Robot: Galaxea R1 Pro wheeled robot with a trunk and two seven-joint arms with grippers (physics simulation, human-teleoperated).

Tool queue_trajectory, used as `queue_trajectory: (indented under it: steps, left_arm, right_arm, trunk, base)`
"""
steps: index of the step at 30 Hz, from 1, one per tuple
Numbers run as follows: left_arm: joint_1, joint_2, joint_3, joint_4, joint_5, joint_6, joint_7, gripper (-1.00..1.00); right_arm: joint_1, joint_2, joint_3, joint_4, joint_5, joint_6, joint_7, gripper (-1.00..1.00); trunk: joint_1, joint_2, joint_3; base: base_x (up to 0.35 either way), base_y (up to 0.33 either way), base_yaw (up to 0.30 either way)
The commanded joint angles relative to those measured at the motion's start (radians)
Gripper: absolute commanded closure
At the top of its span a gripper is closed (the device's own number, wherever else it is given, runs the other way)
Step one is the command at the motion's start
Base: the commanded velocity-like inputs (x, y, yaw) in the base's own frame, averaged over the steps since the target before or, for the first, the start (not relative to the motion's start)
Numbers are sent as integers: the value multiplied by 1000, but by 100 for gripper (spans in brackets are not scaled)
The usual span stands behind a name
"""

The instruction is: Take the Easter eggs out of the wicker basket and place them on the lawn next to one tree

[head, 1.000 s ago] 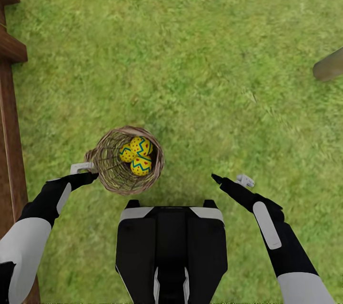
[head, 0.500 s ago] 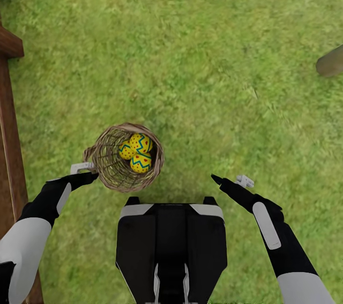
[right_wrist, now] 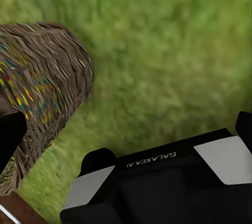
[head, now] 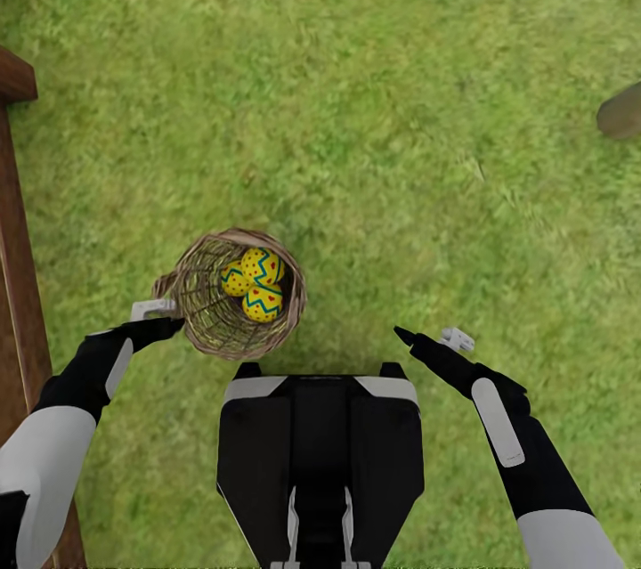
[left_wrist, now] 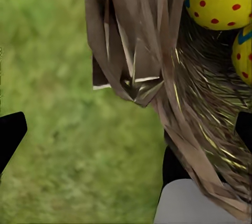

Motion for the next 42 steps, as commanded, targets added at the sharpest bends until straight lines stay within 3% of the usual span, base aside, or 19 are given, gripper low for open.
queue_trajectory:
  steps: [1, 27, 33, 40, 42]
  left_arm:
    - [0, -1, 3, -8, 0, 7, -5, -100]
    - [1, -2, 4, -40, 0, 9, -8, -100]
    - [1, 2, 5, -49, 0, 15, -108, -100]
    - [8, 4, 5, -164, 1, 67, -158, -100]
    - [16, 4, 6, -235, 2, 107, -162, -100]
  right_arm:
    - [0, 0, -2, -1, 0, 6, 4, -100]
    - [0, 7, 0, -1, 1, 1, 4, -100]
    - [0, 8, 16, -1, 2, 1, 3, -100]
    - [0, 8, 21, -1, 3, 0, 3, -100]
    - [0, 8, 21, -1, 3, 1, 2, -100]
  trunk:
    - [1, -2, -3]
    - [1, -2, -46]
    - [1, -2, -55]
    - [1, -2, -67]
    - [1, -2, -70]
  base:
    - [4, 0, 0]
    - [20, 8, 0]
    - [0, 0, 0]
    - [0, 0, 0]
    - [0, 0, 0]
